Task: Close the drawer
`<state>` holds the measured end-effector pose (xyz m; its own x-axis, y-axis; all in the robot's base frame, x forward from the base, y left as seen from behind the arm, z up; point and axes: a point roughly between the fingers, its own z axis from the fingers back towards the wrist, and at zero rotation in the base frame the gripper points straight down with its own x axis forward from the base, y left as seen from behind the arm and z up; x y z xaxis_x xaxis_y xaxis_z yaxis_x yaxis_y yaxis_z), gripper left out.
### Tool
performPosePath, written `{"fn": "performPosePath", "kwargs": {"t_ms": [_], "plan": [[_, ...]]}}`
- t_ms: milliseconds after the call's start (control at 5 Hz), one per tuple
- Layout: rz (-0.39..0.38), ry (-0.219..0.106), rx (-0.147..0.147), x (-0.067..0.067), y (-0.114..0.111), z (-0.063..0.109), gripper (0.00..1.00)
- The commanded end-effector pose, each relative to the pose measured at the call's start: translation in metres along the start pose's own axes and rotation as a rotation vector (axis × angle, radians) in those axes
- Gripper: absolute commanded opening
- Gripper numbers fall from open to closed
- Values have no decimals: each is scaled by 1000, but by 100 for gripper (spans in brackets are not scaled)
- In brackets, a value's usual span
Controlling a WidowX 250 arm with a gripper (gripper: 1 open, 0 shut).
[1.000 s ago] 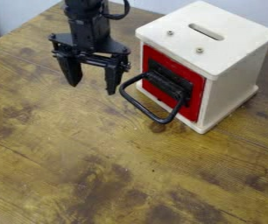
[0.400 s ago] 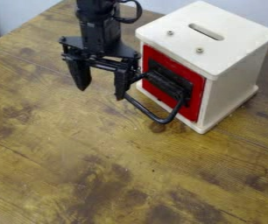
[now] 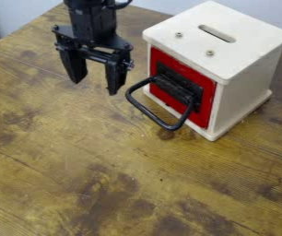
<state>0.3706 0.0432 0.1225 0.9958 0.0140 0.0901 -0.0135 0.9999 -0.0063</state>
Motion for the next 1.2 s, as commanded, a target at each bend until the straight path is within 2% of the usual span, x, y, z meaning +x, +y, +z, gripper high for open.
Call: {"fn": "performPosePath", "kwargs": {"t_ms": [0,200,400,600,800,1000], "plan": [[-5,-114,16,6,-1,37,100],[-5,-117,20,4,-4,35,100],[-95,-104,5,-3,-8,26,100],[-177,-113,-4,-7,-14,26,100],[-134,-95,2,-1,-21,29,100],[-25,-80,18,7,-25,36,100]]}}
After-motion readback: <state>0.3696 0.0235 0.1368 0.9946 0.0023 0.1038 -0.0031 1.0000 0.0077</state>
